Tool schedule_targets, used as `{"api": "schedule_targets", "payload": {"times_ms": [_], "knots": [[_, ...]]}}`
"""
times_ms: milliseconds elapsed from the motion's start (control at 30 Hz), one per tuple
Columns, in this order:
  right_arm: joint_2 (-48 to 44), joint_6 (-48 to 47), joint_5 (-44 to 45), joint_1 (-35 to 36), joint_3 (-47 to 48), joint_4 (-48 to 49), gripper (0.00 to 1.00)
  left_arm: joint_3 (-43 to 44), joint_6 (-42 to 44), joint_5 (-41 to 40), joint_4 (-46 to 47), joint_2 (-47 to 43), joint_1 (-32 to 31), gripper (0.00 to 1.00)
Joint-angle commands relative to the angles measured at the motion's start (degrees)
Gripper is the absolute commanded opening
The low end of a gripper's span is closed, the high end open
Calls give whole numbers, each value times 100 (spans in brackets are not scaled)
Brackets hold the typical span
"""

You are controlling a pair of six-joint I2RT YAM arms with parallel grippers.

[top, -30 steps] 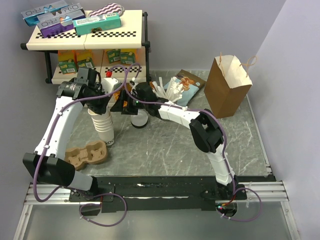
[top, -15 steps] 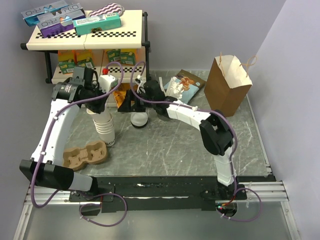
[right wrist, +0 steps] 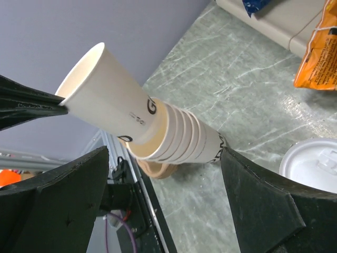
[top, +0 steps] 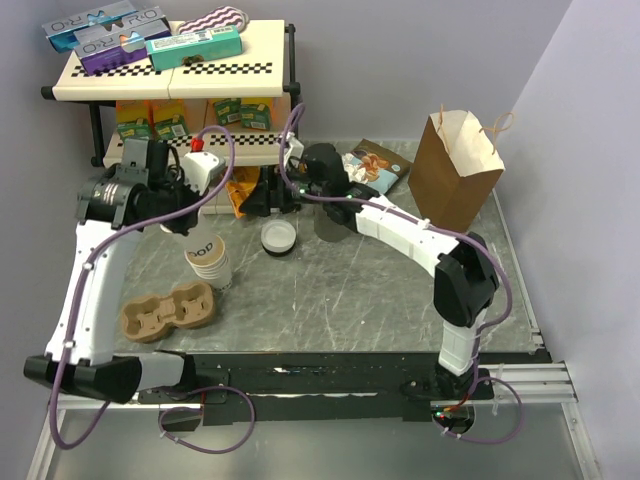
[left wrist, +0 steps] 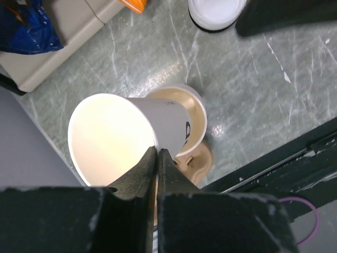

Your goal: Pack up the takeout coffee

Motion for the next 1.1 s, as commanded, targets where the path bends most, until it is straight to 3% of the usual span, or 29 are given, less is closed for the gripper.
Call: {"api": "schedule_targets", "payload": {"times_ms": [0,67,200,300,400,500,533,633,733,867,1067], "knots": [[-579,-197,-221,-148,-135,49,92,134,396,-158,-392,-635,-4,1],[-763,-320,-318,-209,-188,-133,92,168,511,-194,-401,-987,-4,1],[-1133,-513,-424,-411,-293,-363,93,660,810,961,-392,-1480,-4,1],[-1624,-776,-248,-771,-407,-749,93,766,810,1850,-392,-1393,-13,1],[-2196,-1198,103,-1289,-469,-1224,94,731,881,2178,-208,-973,-214,1],[-2741,-1716,672,-1860,-425,-1567,95,731,714,1943,283,-499,-1187,1],[-2933,-1979,779,-2018,-408,-1620,95,714,618,1507,424,-374,-1539,1],[-3259,-2209,1184,-2625,-346,-1901,96,635,686,767,706,293,-3197,1],[-3619,-2368,1562,-3030,-600,-1946,96,249,661,169,1049,882,-4000,1],[-4086,-2342,1756,-3417,-1075,-1937,96,-847,643,-193,2013,1305,-4486,1],[-4544,-2377,1730,-3742,-1603,-2060,97,-1763,389,-431,3966,1665,-4811,1]]}}
